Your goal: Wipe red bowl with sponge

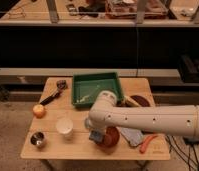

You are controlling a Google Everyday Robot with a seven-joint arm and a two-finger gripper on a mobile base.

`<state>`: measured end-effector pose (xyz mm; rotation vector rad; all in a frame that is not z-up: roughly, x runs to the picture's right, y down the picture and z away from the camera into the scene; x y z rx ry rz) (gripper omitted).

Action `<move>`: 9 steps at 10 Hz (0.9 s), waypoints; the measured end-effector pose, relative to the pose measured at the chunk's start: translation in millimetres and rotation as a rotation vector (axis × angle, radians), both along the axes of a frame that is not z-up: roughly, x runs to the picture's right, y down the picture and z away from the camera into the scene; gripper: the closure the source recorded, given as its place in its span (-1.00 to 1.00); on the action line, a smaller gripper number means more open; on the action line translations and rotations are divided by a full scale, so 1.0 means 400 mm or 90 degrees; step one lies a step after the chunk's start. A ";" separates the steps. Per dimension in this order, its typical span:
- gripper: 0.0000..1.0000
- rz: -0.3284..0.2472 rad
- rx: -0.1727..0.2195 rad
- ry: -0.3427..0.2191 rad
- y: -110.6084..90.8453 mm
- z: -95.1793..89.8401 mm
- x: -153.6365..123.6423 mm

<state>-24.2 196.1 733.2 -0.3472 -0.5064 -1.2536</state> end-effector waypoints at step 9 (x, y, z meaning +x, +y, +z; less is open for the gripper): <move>1.00 0.004 -0.029 0.074 0.028 -0.065 0.158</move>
